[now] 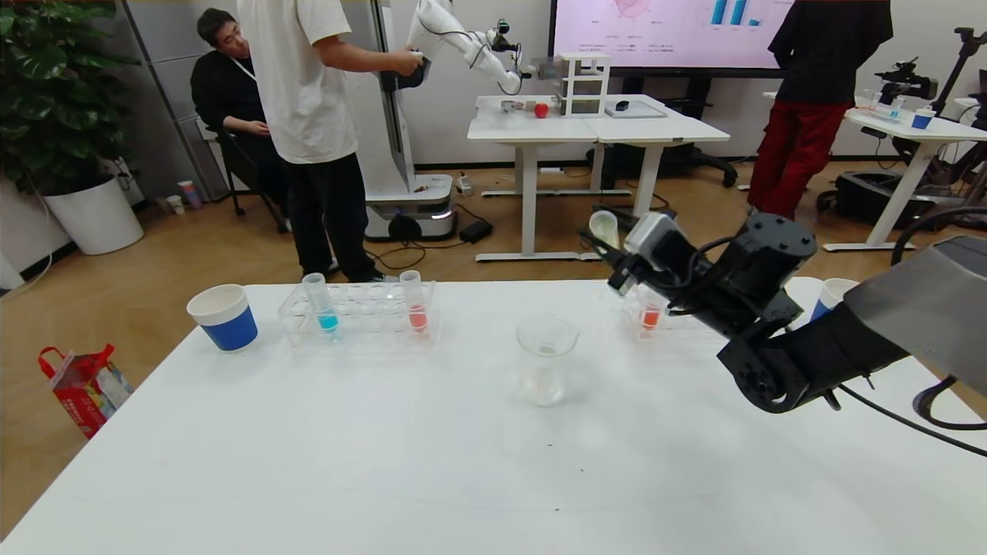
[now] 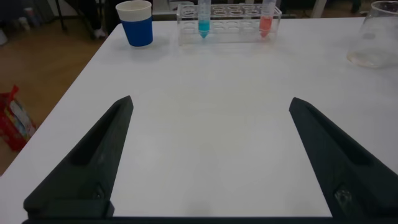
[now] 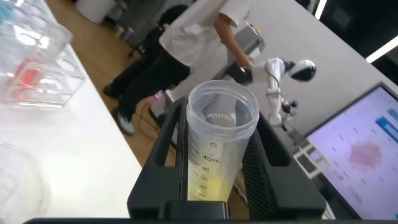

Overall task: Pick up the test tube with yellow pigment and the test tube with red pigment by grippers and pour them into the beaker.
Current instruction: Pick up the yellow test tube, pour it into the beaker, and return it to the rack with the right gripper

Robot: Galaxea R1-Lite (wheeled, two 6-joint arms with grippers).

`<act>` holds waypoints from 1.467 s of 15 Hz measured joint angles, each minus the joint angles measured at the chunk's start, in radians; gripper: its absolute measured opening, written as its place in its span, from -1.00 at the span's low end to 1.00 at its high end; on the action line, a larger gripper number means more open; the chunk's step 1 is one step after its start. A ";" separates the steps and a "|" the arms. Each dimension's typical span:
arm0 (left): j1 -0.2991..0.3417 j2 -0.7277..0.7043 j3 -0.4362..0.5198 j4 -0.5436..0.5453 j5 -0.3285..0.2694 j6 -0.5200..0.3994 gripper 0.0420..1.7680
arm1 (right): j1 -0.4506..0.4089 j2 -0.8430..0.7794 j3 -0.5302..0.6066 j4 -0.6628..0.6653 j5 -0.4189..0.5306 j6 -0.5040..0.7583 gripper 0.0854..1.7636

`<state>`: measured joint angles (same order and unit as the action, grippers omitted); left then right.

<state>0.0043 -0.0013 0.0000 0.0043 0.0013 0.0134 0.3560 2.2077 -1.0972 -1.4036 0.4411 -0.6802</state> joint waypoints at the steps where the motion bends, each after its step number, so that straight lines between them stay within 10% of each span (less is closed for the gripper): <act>1: 0.000 0.000 0.000 0.000 0.000 0.000 0.98 | 0.013 0.017 0.001 -0.007 0.032 -0.041 -0.50; 22: 0.000 0.000 0.000 0.000 0.000 0.000 0.98 | 0.000 0.107 -0.070 0.094 0.314 -0.690 -0.50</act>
<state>0.0038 -0.0013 0.0000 0.0047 0.0017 0.0134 0.3555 2.3145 -1.1670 -1.3100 0.7551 -1.3706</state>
